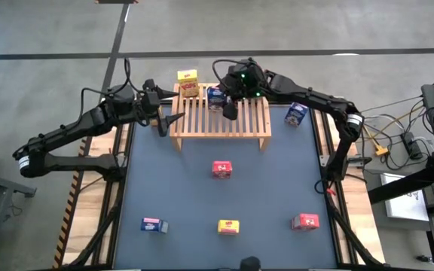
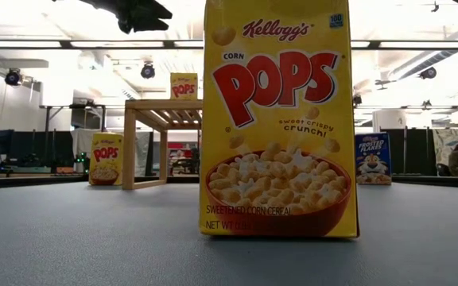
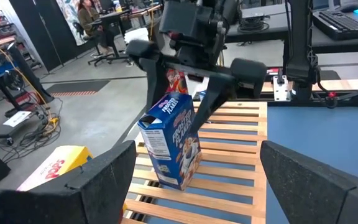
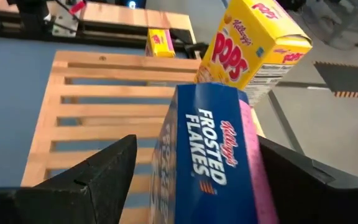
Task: Stack cereal on shelf
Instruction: Put the top left blue cereal box on the shelf
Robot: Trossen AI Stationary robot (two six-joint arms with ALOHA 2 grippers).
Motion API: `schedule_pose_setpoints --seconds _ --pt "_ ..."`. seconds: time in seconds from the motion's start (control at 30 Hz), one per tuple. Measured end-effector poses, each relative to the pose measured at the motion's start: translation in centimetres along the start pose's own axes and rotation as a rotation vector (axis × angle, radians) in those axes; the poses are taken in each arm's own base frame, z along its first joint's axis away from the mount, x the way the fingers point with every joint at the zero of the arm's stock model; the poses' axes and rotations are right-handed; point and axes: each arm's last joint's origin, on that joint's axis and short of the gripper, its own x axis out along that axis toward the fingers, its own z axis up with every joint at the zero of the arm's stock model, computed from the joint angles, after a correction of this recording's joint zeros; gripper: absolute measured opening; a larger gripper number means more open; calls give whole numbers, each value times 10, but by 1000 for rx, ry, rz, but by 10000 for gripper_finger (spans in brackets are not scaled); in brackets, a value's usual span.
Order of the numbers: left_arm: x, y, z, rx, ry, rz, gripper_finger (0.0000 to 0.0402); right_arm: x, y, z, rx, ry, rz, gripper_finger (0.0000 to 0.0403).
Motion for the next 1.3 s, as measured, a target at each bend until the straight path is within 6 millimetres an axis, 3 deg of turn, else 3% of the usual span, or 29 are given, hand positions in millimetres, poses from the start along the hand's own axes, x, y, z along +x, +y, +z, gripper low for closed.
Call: schedule_pose_setpoints --seconds 0.27,0.47,0.87,1.1,1.3 --pt "-6 1 7 -38 -70 15 319 -21 -8 18 -26 26 2 274" --pt "-9 0 4 -40 -83 18 302 -16 -20 19 3 82 5 260" --pt "-2 -7 -28 -96 -127 23 290 17 -29 18 6 186 60 258" --pt "5 -14 -56 -195 -121 9 290 21 -32 24 -15 220 78 216" --pt "9 -19 -77 -235 -220 16 290 22 -33 26 -47 215 80 174"
